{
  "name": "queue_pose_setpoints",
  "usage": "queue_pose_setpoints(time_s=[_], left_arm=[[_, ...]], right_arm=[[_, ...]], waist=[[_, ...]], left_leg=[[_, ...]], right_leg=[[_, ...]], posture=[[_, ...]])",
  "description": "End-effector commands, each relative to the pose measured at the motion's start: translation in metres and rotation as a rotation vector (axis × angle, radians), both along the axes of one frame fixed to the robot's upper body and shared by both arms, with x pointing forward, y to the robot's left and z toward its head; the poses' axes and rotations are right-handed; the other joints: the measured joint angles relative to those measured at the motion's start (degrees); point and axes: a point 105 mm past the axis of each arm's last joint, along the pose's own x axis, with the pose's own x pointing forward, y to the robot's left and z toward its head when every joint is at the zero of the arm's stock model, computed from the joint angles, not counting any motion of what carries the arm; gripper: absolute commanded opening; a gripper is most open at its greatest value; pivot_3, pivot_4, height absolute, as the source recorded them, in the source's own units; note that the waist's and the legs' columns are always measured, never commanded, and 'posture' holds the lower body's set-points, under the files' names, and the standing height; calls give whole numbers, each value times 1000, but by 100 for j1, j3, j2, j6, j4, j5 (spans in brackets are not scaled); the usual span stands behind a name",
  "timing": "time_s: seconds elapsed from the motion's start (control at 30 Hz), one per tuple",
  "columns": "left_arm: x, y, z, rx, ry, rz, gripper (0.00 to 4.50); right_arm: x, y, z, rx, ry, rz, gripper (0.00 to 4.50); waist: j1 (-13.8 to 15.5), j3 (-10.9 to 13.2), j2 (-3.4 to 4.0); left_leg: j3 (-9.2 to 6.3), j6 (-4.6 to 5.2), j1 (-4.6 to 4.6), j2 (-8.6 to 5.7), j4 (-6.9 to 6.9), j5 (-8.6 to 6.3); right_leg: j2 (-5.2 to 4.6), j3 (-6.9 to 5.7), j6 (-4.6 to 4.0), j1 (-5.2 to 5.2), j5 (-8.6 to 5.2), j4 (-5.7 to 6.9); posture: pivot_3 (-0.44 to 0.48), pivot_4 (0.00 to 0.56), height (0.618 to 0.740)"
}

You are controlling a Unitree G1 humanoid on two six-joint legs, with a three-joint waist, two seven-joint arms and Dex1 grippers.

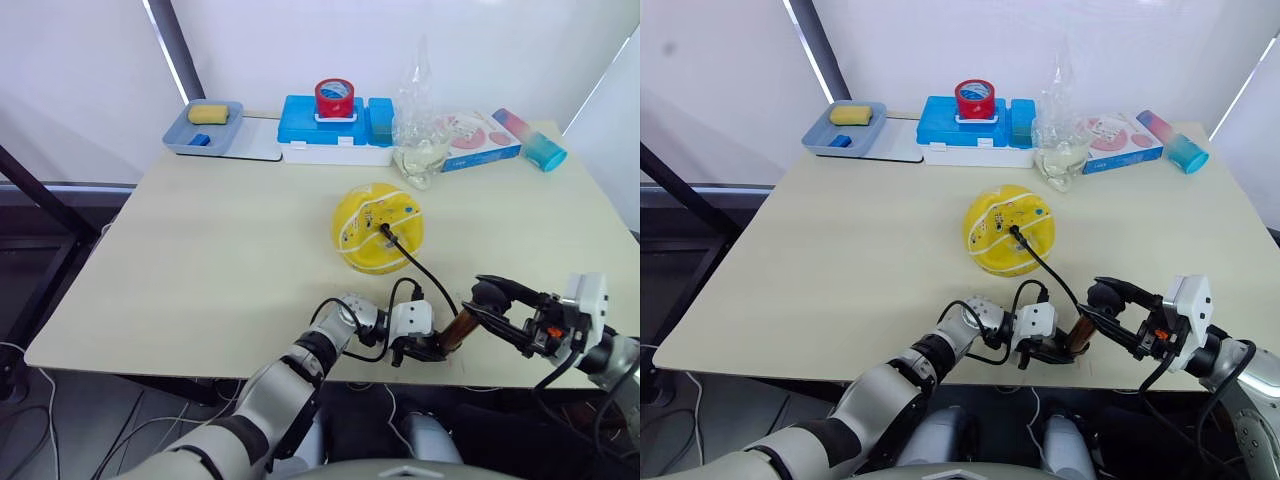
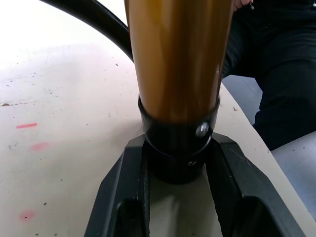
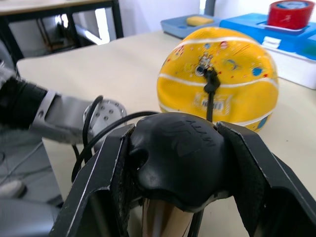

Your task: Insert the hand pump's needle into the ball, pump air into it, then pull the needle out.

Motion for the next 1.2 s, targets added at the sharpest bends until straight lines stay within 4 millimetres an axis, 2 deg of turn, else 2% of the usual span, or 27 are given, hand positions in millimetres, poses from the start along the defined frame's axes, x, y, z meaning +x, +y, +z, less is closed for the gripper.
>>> queue_pose_setpoints(time_s=[0.03,0.17,0.33,0.53,0.63,0.8,0.93,1.13,1.2], left_arm=[[-11,7,-16,67,46,-30,1098],[-11,6,-16,68,46,-33,1098],[-11,7,-17,71,47,-35,1098],[-12,8,-17,73,47,-36,1098],[-12,8,-17,73,48,-37,1098],[-13,7,-17,69,50,-38,1098],[-13,7,-17,69,49,-39,1098],[-11,6,-16,70,45,-34,1098],[-11,6,-16,69,46,-32,1098]], right_arm=[[-7,4,34,54,-107,30,2081],[-9,0,63,88,-186,16,2081],[-11,-6,88,89,-243,5,2081],[-12,-10,115,82,-287,6,2081],[-11,-8,117,79,-281,13,2081],[-6,0,87,61,-172,29,2081],[-1,6,47,20,-57,37,2081],[3,5,-12,2,59,10,2070],[5,5,-25,14,68,-8,2070]], waist=[[-1,1,1],[-2,2,4],[1,4,6],[-4,7,10],[0,11,14],[-6,12,15],[-9,9,9],[-4,-13,-25],[-5,-19,-32]], left_leg=[[-1,0,-1,0,0,0],[0,0,0,0,-1,0],[0,0,-2,0,-1,0],[1,0,-3,-2,0,0],[2,0,-4,-3,-1,0],[14,2,-8,-15,-1,-1],[45,13,-4,-24,1,-7],[66,16,-1,-16,-1,-9],[73,15,3,-5,-1,-10]], right_leg=[[0,-1,0,0,0,-1],[0,-2,0,0,0,-1],[-1,-2,0,0,0,-2],[-6,-2,0,0,0,-3],[-8,-2,0,0,0,-4],[-23,0,0,0,0,-5],[-40,8,1,-9,1,-3],[-30,20,2,-25,1,5],[-19,21,2,-27,1,5]], posture=[[0,150,737],[0,150,737],[0,150,737],[0,150,737],[0,150,737],[0,150,737],[0,150,737],[0,150,737],[0,150,737]])
